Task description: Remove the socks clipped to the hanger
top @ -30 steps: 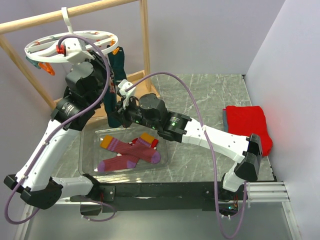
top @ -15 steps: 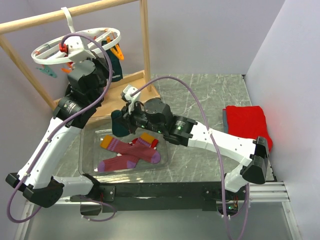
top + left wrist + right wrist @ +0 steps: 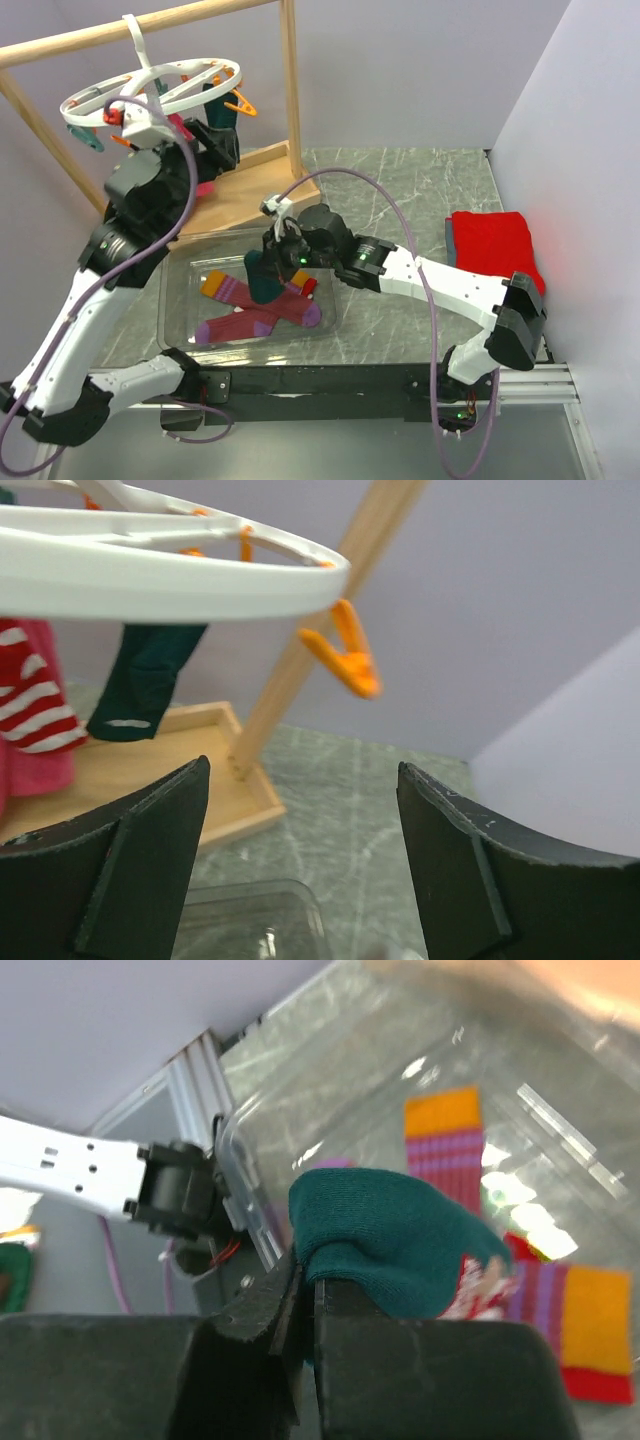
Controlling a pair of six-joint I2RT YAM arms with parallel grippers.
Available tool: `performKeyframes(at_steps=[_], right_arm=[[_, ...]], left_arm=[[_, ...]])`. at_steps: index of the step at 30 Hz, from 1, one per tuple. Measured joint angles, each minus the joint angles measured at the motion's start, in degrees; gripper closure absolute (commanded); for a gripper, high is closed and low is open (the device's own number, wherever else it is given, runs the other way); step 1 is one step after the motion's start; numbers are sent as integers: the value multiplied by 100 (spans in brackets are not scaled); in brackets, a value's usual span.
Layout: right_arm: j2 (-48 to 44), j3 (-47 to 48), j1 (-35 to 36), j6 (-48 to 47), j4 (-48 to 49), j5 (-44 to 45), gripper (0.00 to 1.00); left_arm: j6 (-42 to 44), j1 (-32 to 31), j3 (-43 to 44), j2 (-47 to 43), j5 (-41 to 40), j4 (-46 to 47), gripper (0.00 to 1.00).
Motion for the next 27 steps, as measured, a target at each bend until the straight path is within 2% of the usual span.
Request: performKeyframes(at_steps=[8,17,23,27], right_arm=[[7,-874,-820,1027,520,-1228,100],[9,-1589,-1526,2076,1438,-2002,96],[256,-1864,-1596,2876,2282,-2135,93],[706,-1849,-1346,3364,2769,-2057,86]], left_arm=[[-275,2,-542,-988,1163,-24,17],[-577,2,-1040,-1904,1672,-273,16],[-686,2,-1281,-2253,1762,-400,15],[-702,2,-1335,-2391,1757,-584,14]])
